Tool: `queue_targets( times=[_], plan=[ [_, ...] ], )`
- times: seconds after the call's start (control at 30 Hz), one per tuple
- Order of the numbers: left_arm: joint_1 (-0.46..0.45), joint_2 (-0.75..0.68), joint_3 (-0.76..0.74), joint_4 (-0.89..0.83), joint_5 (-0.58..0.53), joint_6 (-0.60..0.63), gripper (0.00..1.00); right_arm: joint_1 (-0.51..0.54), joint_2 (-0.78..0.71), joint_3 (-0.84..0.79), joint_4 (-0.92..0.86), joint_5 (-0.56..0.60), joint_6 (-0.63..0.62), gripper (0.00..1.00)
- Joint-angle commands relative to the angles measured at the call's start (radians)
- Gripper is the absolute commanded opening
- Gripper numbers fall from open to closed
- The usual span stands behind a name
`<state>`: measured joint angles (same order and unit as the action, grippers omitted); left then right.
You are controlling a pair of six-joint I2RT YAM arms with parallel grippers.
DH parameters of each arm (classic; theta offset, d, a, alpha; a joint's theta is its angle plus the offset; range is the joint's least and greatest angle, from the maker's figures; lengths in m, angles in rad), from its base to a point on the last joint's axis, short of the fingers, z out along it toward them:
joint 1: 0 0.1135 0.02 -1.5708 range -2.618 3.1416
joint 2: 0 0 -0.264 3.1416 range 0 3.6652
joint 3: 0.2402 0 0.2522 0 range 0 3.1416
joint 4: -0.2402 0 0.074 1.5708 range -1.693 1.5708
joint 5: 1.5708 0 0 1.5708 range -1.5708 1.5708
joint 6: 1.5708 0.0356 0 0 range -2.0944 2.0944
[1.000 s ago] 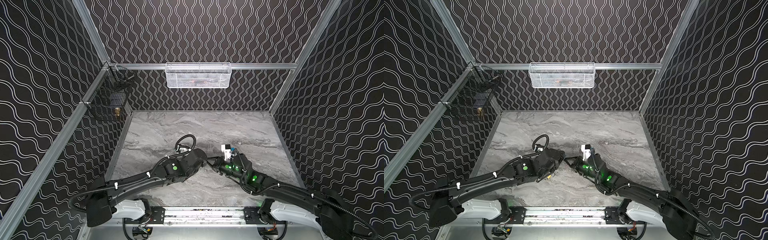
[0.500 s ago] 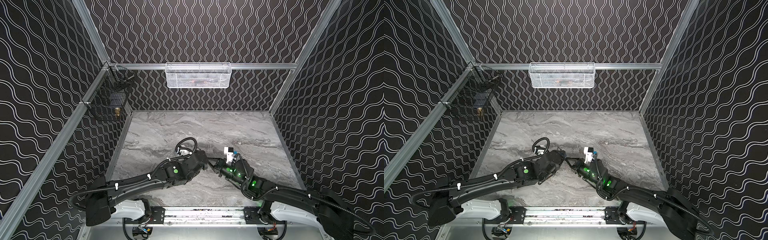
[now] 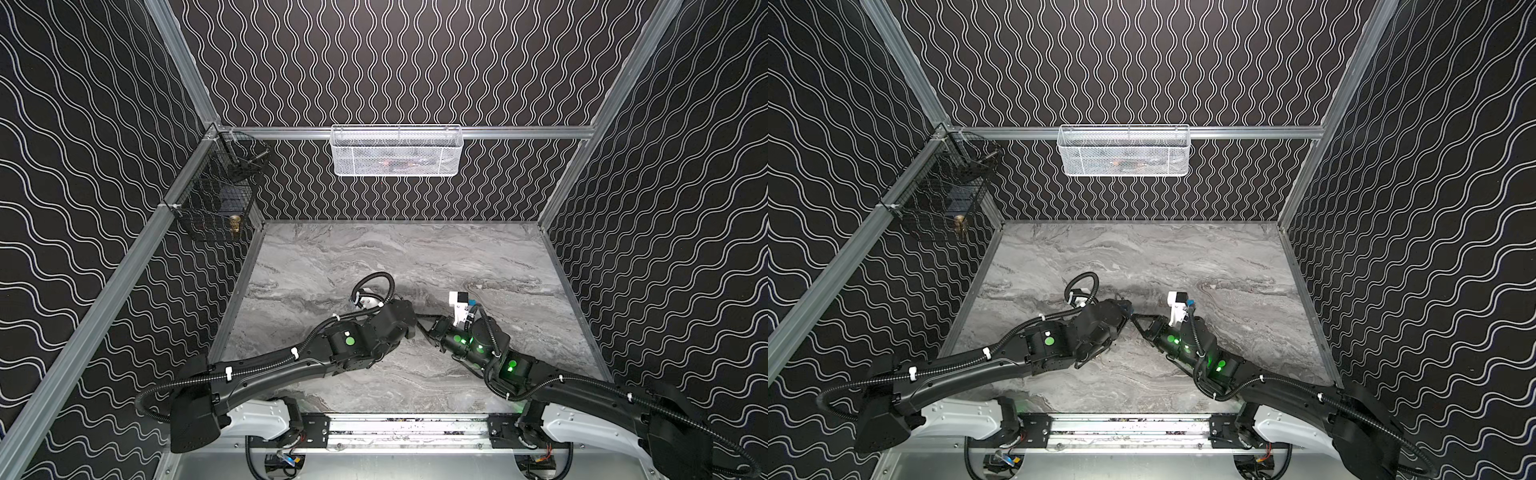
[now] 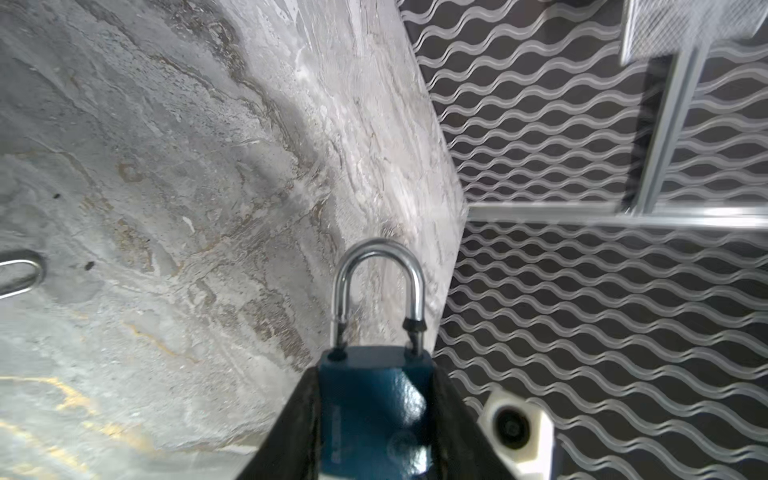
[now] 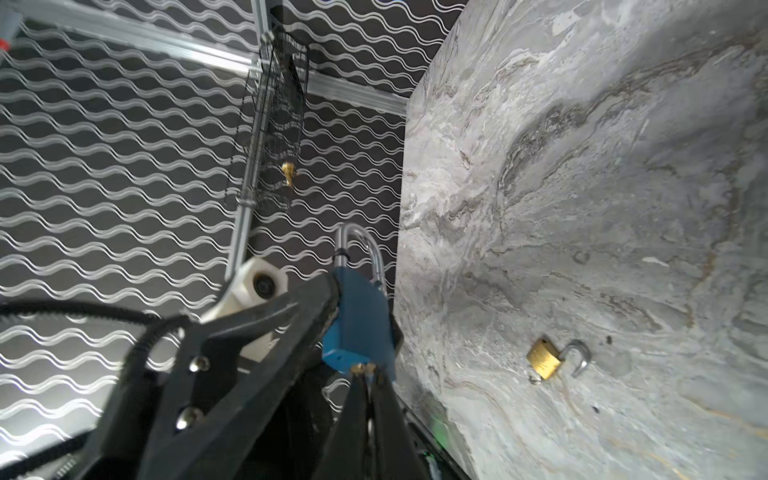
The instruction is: Unlock with the key
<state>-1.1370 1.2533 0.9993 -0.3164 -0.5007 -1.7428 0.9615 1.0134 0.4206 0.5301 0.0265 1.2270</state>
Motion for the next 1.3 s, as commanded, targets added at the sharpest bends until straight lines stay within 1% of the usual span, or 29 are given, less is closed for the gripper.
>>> queue_targets(
  times=[0.0, 0.1, 0.2, 0.23, 0.3, 0.37, 0.4, 0.43, 0.47, 0.53, 0.57, 0.67, 0.77, 0.87, 0.97, 1.17, 1.27],
  plan=[
    [0.011, -0.017, 0.013, -0.051, 0.102, 0.073, 0.0, 0.002, -0.03, 0.022, -0.115, 0.009, -0.104, 0.26],
    [0.025, -0.038, 0.0, -0.126, 0.083, 0.104, 0.0, 0.002, -0.073, 0.044, -0.207, 0.016, -0.171, 0.36],
    [0.037, -0.059, -0.003, -0.158, 0.049, 0.199, 0.0, 0.002, -0.124, 0.077, -0.311, 0.022, -0.242, 0.42],
    [0.039, -0.064, 0.009, -0.191, 0.04, 0.249, 0.0, 0.0, -0.141, 0.09, -0.34, 0.025, -0.271, 0.45],
    [0.042, -0.071, 0.032, -0.252, 0.012, 0.362, 0.0, -0.014, -0.162, 0.134, -0.409, -0.011, -0.332, 0.53],
    [0.042, -0.081, 0.041, -0.253, -0.024, 0.545, 0.0, -0.071, -0.133, 0.215, -0.516, -0.11, -0.388, 0.6],
    [0.042, -0.085, 0.041, -0.244, -0.047, 0.621, 0.0, -0.107, -0.106, 0.249, -0.55, -0.18, -0.408, 0.62],
    [0.042, -0.093, 0.033, -0.21, -0.057, 0.725, 0.0, -0.158, -0.067, 0.282, -0.569, -0.288, -0.428, 0.63],
    [0.042, -0.107, 0.016, -0.165, -0.052, 0.824, 0.0, -0.208, -0.027, 0.319, -0.583, -0.403, -0.45, 0.64],
    [0.042, -0.144, -0.042, -0.05, -0.009, 1.008, 0.0, -0.266, 0.059, 0.405, -0.665, -0.546, -0.515, 0.64],
    [0.043, -0.159, -0.064, -0.011, 0.003, 1.073, 0.0, -0.274, 0.099, 0.462, -0.731, -0.561, -0.569, 0.64],
    [0.043, -0.193, -0.121, 0.095, 0.05, 1.225, 0.0, -0.274, 0.197, 0.583, -0.854, -0.564, -0.687, 0.65],
    [0.043, -0.214, -0.158, 0.158, 0.08, 1.312, 0.0, -0.276, 0.272, 0.681, -0.926, -0.566, -0.756, 0.66],
    [0.043, -0.231, -0.185, 0.205, 0.096, 1.345, 0.0, -0.276, 0.336, 0.723, -0.943, -0.588, -0.78, 0.67],
    [0.043, -0.236, -0.193, 0.22, 0.121, 1.365, 0.0, -0.273, 0.405, 0.788, -1.015, -0.567, -0.81, 0.67],
    [0.043, -0.222, -0.184, 0.191, 0.128, 1.375, 0.0, -0.273, 0.45, 0.886, -1.12, -0.4, -0.837, 0.67],
    [0.043, -0.227, -0.193, 0.197, 0.129, 1.378, 0.0, -0.274, 0.477, 0.931, -1.191, -0.36, -0.87, 0.67]
  ],
)
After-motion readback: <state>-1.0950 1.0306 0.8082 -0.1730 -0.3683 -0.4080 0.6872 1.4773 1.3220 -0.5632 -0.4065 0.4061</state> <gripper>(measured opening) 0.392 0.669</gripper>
